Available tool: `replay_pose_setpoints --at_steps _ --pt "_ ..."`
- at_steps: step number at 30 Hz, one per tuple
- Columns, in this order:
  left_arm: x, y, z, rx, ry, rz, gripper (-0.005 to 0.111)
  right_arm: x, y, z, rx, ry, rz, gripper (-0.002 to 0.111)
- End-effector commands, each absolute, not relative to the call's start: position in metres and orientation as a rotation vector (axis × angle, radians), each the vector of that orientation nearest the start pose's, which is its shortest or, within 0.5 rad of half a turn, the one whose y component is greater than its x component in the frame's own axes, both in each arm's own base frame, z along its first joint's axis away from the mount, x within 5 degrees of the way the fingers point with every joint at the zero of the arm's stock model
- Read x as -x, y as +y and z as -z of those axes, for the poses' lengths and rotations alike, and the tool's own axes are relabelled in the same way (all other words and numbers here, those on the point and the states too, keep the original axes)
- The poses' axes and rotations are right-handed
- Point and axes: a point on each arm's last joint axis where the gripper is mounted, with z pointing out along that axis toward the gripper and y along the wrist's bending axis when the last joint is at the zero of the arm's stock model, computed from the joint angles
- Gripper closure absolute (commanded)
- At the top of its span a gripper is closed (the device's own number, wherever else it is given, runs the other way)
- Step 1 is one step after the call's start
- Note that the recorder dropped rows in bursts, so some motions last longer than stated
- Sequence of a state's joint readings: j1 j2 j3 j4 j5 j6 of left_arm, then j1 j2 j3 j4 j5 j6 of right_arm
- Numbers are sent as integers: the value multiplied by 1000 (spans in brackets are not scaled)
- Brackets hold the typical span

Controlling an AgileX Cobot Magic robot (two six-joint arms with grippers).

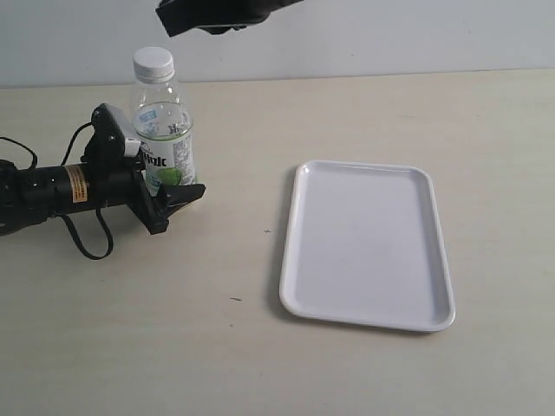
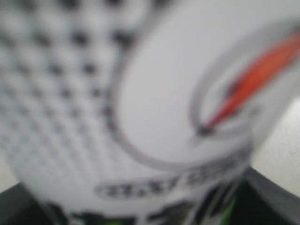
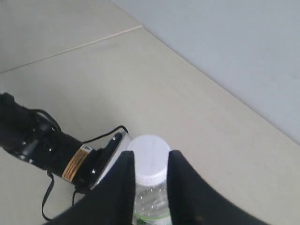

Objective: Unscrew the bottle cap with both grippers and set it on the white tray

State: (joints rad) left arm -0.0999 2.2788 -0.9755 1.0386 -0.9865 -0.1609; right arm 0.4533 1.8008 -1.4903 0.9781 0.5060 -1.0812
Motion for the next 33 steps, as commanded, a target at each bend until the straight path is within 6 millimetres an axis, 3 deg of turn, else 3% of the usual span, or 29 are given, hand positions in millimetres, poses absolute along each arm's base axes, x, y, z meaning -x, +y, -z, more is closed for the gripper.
replay_pose_setpoints --at_steps 1,5,11,17,30,32,33 --pt "-361 -102 -41 -1128 1744 523 107 -354 203 -322 874 1904 -553 98" --pt "-361 -102 -41 -1105 1761 540 107 -352 183 -327 825 1913 -522 107" --pt "-363 -101 -49 -1059 1774 556 107 -357 162 -327 769 1935 -487 107" --pt "-365 -101 -62 -1014 1782 583 107 -359 156 -328 754 1935 -475 107" --pt "-359 -104 -60 -1075 1791 633 106 -358 157 -327 766 1941 -487 107" --pt "-359 -104 -60 -1075 1791 633 96 -358 157 -327 768 1941 -489 107" --pt "-360 -103 -60 -1062 1793 631 85 -358 157 -327 768 1941 -489 107"
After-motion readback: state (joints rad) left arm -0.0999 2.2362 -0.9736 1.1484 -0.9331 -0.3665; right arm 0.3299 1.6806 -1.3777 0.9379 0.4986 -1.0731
